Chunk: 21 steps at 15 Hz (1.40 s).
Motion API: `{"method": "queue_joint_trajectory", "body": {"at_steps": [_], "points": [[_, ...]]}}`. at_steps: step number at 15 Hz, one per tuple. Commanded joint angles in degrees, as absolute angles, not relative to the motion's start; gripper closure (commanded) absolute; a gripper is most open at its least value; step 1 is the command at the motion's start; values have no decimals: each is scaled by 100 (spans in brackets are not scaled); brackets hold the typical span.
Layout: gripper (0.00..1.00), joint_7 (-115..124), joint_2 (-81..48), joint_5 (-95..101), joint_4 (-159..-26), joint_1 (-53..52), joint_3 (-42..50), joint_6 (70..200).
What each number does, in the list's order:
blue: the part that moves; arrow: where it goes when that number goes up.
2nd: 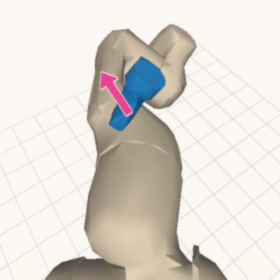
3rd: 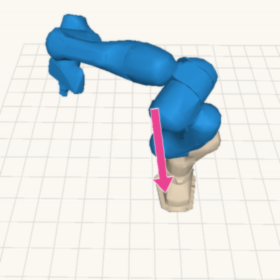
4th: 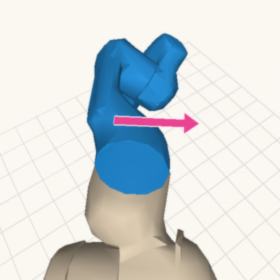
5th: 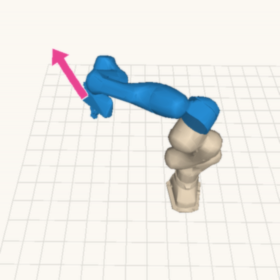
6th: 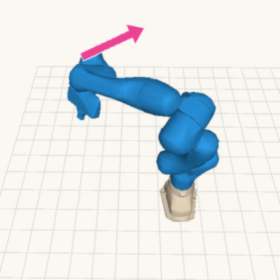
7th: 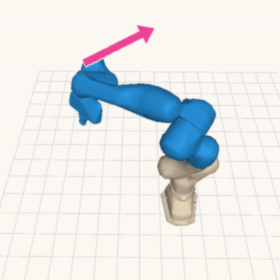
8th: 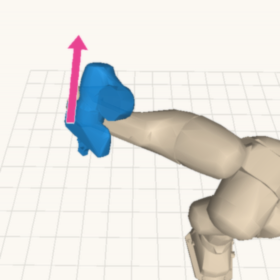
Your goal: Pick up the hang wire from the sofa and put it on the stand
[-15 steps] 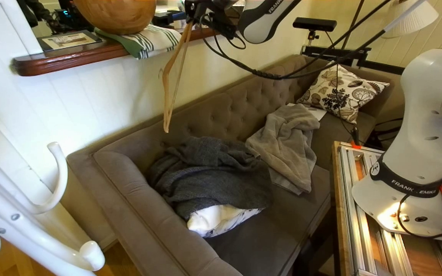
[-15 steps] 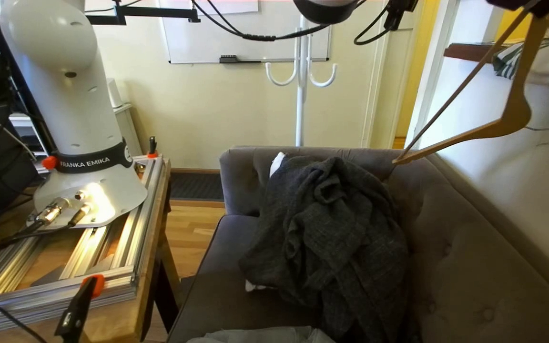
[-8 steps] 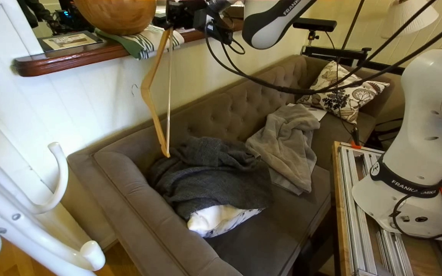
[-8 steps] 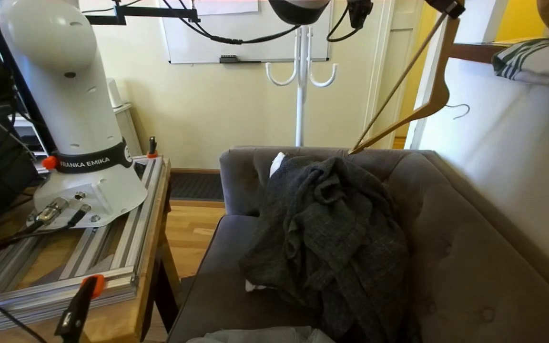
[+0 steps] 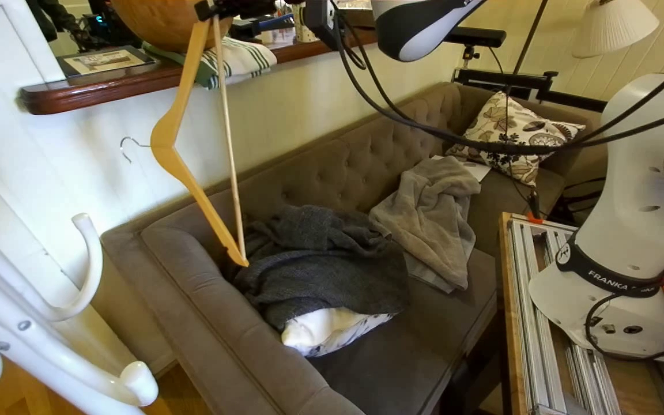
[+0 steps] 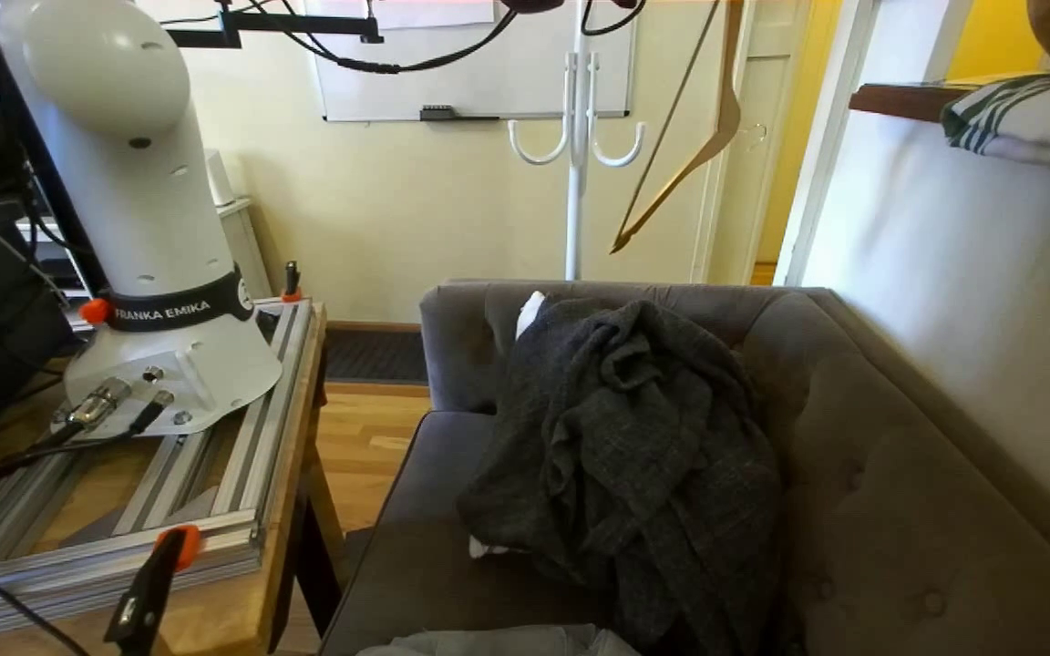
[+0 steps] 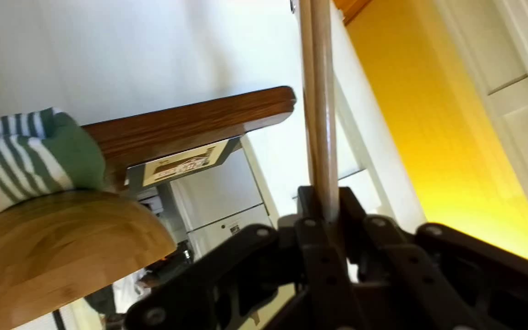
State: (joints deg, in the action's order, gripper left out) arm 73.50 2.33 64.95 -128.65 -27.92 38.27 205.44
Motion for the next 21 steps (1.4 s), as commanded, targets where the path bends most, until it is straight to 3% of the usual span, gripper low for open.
{"method": "queue_joint_trajectory", "body": {"at_steps": [1,4,5,12,21], "points": [[85,7378,234,6556,-12885,-2819,3817,20592],[85,7384,235,6612,-12890,-2821,3824,20633],[96,7384,235,6613,-12890,-2820,3824,20636],[96,7937,-534,7669,-12008,-3172,3457,21211],[96,7982,-1194,8580,-10908,-3114,3350,21056]]}}
